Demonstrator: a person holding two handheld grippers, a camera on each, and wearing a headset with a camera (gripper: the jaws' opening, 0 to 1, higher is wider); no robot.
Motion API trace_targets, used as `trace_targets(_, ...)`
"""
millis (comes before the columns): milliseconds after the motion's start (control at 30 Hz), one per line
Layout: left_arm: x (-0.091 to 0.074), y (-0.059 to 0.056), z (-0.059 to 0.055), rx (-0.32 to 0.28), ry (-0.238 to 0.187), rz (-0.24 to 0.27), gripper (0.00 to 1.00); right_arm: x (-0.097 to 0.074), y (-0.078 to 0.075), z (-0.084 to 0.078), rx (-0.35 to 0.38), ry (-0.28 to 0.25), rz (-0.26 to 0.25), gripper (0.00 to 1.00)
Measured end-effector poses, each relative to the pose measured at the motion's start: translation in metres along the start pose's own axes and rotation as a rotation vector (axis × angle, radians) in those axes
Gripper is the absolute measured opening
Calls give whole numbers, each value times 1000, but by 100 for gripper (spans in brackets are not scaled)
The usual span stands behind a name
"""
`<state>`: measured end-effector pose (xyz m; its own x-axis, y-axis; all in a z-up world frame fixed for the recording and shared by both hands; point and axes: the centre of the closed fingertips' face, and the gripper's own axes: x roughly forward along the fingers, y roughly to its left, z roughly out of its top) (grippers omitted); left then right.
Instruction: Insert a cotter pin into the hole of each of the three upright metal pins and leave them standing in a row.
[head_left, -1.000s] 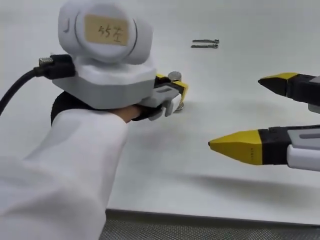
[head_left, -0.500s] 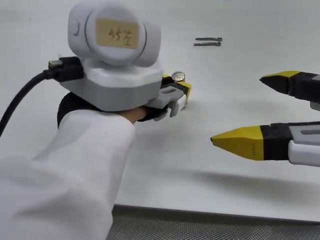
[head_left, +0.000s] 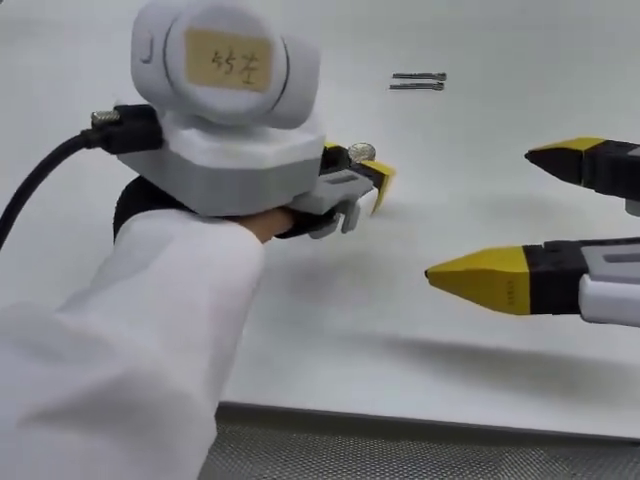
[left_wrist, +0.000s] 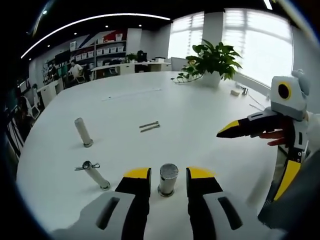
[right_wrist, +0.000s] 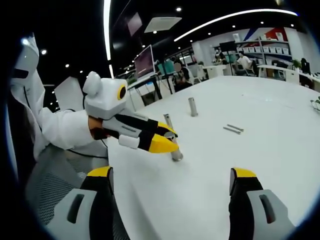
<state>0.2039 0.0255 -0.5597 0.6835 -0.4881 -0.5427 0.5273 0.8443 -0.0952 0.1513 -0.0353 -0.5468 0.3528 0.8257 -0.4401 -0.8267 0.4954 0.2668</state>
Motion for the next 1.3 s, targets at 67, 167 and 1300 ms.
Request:
trace_targets(67, -4, -1, 3, 11, -4, -11, 31, 0, 0, -1, -5, 8, 3, 95)
trace_targets(167, -11, 3, 9, 47, -14, -42, 41, 0, 0, -1, -6, 7, 5, 95)
trace_targets(1300, -67, 18, -32, 37, 17, -168, 99, -6, -10, -2, -48, 65, -13, 93)
